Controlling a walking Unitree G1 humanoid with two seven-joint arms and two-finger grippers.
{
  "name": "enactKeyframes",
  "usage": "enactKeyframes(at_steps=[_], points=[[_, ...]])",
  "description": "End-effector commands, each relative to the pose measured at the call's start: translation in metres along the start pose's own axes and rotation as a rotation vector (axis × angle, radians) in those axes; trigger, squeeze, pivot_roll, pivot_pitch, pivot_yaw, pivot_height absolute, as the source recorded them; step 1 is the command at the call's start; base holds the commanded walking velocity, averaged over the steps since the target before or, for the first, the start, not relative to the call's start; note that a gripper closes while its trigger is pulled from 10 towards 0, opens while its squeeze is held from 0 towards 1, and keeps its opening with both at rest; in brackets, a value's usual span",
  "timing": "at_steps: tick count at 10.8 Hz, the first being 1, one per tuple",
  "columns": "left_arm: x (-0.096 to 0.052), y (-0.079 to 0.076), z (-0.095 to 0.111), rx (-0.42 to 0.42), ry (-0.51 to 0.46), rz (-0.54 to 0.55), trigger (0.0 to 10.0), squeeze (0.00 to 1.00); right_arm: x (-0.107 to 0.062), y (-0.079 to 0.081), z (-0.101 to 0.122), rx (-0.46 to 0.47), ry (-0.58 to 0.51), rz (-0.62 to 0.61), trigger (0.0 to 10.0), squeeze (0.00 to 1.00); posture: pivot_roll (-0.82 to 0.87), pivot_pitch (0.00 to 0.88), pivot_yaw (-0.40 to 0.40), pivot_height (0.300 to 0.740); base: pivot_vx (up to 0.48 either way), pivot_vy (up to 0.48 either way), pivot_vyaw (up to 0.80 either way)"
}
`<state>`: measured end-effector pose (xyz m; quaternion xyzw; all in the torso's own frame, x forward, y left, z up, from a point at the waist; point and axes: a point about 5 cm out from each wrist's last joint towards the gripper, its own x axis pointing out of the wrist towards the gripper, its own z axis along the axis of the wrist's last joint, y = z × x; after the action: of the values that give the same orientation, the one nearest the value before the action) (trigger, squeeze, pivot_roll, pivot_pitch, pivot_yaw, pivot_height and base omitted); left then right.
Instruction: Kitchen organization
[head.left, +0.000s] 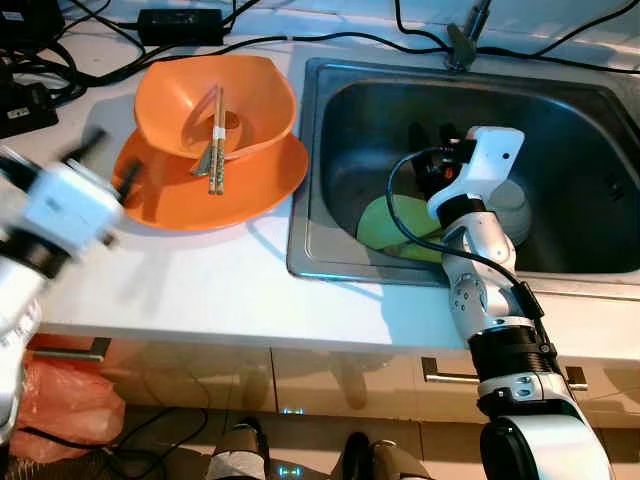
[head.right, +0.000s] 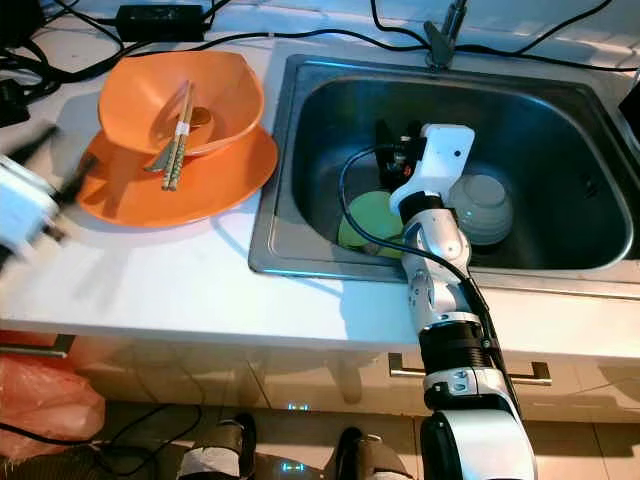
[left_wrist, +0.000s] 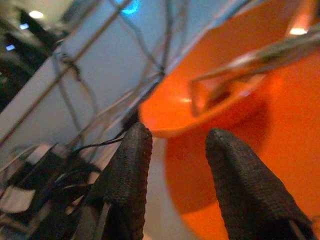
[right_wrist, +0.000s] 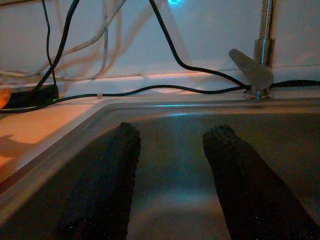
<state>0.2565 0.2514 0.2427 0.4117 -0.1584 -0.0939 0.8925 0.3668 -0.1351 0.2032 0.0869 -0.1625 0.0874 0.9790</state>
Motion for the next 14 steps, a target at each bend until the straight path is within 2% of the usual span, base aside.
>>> enactKeyframes(at_steps=[1,3,4,7,8,10,11,14], points=[[-0.001,-0.005,0.005,0.027,-0.031,-0.036,10.0,0.0,-0.002,-0.005,-0.003,-0.002,0.011,-0.018,10.0,0.0,0.22,0.223,-0.056,0.74,0.0,0.0,0.0],[-0.002,-0.013,0.007,0.021,-0.056,-0.054,10.0,0.0,-0.002,-0.005,-0.003,-0.001,0.013,-0.017,10.0,0.0,0.22,0.222,-0.061,0.74,0.0,0.0,0.0],[0.0,-0.018,0.008,0.057,-0.067,-0.087,10.0,0.0,-0.002,-0.005,-0.003,-0.001,0.013,-0.016,10.0,0.0,0.22,0.221,-0.063,0.74,0.0,0.0,0.0],[0.008,-0.025,0.014,0.053,-0.106,-0.097,10.0,0.0,-0.002,-0.006,-0.002,-0.002,0.011,-0.02,10.0,0.0,0.21,0.222,-0.06,0.74,0.0,0.0,0.0],[0.009,-0.025,0.015,0.056,-0.114,-0.1,10.0,1.0,-0.003,-0.006,-0.003,-0.003,0.012,-0.023,10.0,0.0,0.21,0.223,-0.058,0.74,0.0,0.0,0.0],[0.012,-0.026,0.015,0.065,-0.112,-0.101,10.0,1.0,-0.003,-0.006,-0.003,-0.002,0.012,-0.024,10.0,0.0,0.21,0.225,-0.059,0.74,0.0,0.0,0.0],[0.013,-0.028,0.014,0.105,-0.1,-0.127,10.0,0.0,-0.002,-0.006,-0.003,-0.001,0.012,-0.024,10.0,0.0,0.21,0.224,-0.06,0.74,0.0,0.0,0.0],[0.02,-0.03,0.015,0.168,-0.106,-0.156,10.0,0.0,-0.002,-0.005,-0.002,0.0,0.009,-0.023,10.0,0.0,0.21,0.219,-0.058,0.74,0.0,0.0,0.0]])
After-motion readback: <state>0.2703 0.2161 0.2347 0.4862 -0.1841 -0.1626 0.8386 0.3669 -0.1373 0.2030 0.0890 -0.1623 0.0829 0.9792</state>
